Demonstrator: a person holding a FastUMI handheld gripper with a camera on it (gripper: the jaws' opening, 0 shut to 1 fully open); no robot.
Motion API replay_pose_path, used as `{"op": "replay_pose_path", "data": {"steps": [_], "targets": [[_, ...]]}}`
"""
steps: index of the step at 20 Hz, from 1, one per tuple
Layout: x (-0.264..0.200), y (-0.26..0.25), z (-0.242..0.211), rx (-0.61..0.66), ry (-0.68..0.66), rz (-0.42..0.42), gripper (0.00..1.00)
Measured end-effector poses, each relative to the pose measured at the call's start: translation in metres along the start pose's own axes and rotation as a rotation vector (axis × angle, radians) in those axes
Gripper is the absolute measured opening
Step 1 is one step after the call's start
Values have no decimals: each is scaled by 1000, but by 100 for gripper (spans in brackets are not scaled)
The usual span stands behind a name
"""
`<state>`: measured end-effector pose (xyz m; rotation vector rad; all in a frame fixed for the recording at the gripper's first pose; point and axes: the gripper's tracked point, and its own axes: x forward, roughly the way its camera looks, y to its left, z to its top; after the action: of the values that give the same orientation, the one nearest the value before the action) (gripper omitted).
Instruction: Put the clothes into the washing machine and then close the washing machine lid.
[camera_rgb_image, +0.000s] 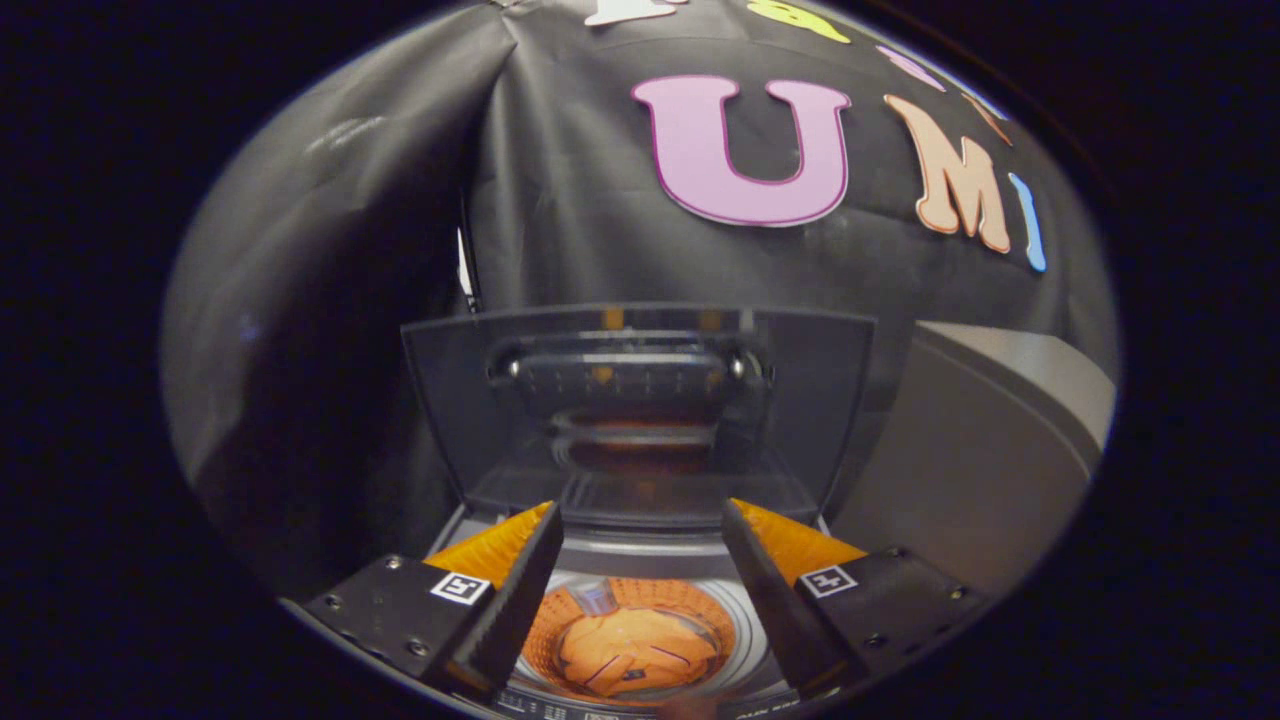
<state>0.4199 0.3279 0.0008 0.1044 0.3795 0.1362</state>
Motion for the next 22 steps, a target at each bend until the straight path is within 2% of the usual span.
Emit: {"op": "replay_pose_path", "data": {"steps": [2, 6, 10, 15, 18, 20, 22], "targets": [[5, -1, 26, -3, -38, -13, 96], [29, 10, 85, 78, -157, 9, 96], [57, 20, 121, 109, -230, -8, 97], [86, 28, 126, 7, -256, -43, 96], [90, 25, 118, 14, -228, -72, 96], [106, 23, 101, 14, -144, -76, 98], [113, 18, 109, 29, -181, -64, 100]]}}
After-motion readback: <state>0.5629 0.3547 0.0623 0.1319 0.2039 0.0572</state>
